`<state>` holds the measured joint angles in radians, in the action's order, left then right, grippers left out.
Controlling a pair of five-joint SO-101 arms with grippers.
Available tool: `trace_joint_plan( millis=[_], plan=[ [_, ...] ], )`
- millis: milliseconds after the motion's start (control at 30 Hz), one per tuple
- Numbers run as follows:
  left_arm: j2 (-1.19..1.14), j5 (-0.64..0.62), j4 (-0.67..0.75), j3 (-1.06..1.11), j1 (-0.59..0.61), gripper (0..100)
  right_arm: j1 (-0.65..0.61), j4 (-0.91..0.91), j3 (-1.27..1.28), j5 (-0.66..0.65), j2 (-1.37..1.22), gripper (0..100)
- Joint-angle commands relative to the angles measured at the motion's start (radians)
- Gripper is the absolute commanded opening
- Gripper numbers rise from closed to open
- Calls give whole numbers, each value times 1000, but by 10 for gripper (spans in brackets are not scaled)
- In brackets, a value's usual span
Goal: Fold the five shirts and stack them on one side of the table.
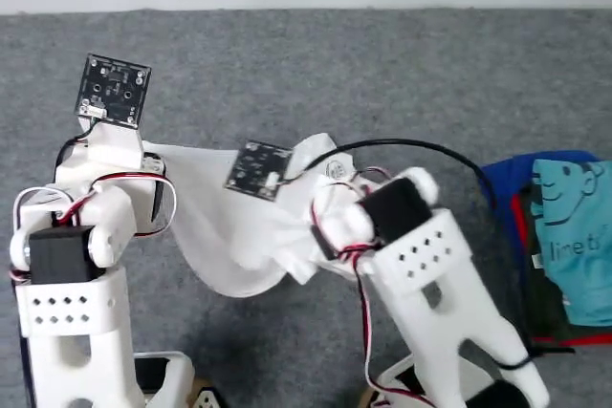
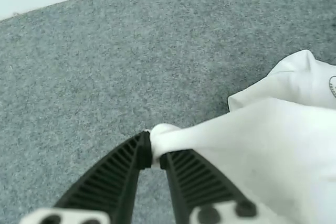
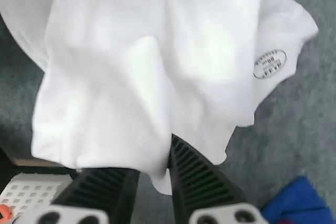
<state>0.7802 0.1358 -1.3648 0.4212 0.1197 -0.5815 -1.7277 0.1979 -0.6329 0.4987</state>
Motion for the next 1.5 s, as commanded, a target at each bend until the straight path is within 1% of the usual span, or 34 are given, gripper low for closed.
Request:
trace_joint_plan(
  millis=[0,100,167,233,333,400,433,533,633,700,767,833,900,967,1067,1267,1400,1467],
  plan=[
    [0,-8,-3,-12,0,14,87,-35,-8,-12,33,10],
    [0,-8,-3,-10,-3,14,151,-13,14,-5,31,12],
    [0,-8,-3,-10,-6,14,154,30,81,-3,33,13],
    [0,-8,-3,-10,-6,14,151,91,169,29,33,13],
    [0,-8,-5,-10,-6,14,122,214,304,107,33,56],
    [0,-8,-5,-10,-6,14,99,317,402,126,33,93],
    [0,-8,-5,-8,-6,14,88,371,450,123,33,96],
    [0,-8,-5,-8,-6,14,53,547,572,129,33,61],
    [0,-8,-5,-8,-6,14,-10,647,641,129,33,43],
    [0,-8,-5,-7,-6,14,-51,662,652,130,31,49],
    [0,-8,-12,-7,-6,14,-81,661,654,137,31,80],
    [0,-8,-20,-7,-8,14,-96,662,654,190,31,132],
    [0,-8,-20,-7,-8,14,-99,662,654,216,31,161],
    [0,-8,-20,-7,-8,14,-99,662,654,195,31,143],
    [0,-8,-20,-7,-8,14,-96,670,651,163,31,83],
    [0,-8,-20,-7,-8,14,-93,748,651,158,31,11],
    [0,-8,-20,-7,-8,14,-70,796,651,155,33,10],
    [0,-8,-20,-7,-8,14,-42,789,637,123,35,10]
  ],
)
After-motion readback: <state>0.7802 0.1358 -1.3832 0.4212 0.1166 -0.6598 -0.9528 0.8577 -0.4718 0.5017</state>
